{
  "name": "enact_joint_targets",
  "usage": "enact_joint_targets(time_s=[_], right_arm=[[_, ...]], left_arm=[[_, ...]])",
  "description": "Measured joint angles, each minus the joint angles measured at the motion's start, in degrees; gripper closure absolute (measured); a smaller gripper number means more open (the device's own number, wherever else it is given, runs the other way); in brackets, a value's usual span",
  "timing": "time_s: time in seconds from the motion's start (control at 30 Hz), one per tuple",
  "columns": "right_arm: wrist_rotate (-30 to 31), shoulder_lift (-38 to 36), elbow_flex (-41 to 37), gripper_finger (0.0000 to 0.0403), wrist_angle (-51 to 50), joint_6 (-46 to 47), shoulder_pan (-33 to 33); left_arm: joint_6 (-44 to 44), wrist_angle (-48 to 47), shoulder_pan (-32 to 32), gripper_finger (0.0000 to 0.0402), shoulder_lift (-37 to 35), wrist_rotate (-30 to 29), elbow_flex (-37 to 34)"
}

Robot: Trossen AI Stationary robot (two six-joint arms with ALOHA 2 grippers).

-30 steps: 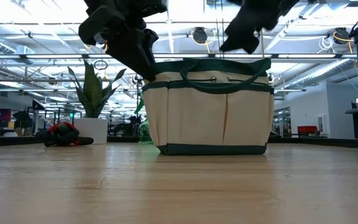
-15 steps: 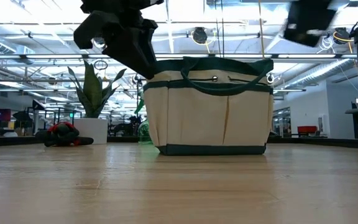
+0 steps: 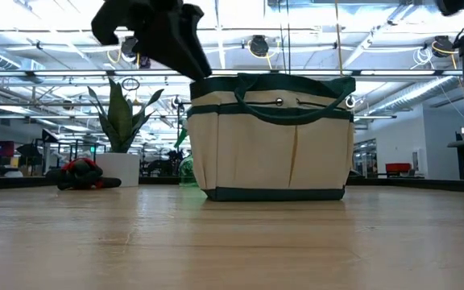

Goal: Pick & Place Garden tools in Gardening bag
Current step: Put the light brown trowel into the gardening bag

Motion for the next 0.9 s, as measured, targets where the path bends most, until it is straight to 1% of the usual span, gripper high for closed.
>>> enact_joint_targets(time_s=[0.03, 0.1, 0.27, 0.37, 0.47, 0.63, 0.9], right_arm=[[-0.4, 0.3, -0.3, 0.0232, 0.1, 3.4, 0.9], [-3.2, 1.2, -1.0, 0.0232, 0.0, 9.7, 2.3], [-15.4, 4.7, -3.9, 0.0232, 1.6, 26.0, 5.8], [-20.2, 7.0, -5.0, 0.0232, 3.2, 34.2, 7.9], [-20.5, 9.2, -5.1, 0.0232, 5.1, 37.3, 9.3], [-17.1, 12.1, -5.1, 0.0232, 7.9, 37.4, 9.7], [-17.1, 15.8, -5.1, 0.0232, 8.8, 37.4, 9.6]], left_arm=[[-0.3, -0.6, 0.0, 0.0252, -0.1, 0.0, 0.0], [-1.1, -1.3, 0.0, 0.0252, -0.2, 0.0, -0.2], [-1.7, -0.9, 0.1, 0.0252, -0.4, 0.0, -0.1], [-1.6, -0.8, 0.1, 0.0252, -0.4, 0.0, -0.1], [-1.1, -0.9, 0.3, 0.0252, -0.4, 0.0, -0.1], [-0.1, -0.3, 0.9, 0.0252, -0.4, 0.1, -0.1], [-0.1, -0.2, 2.3, 0.0252, -0.4, 0.1, -0.1]])
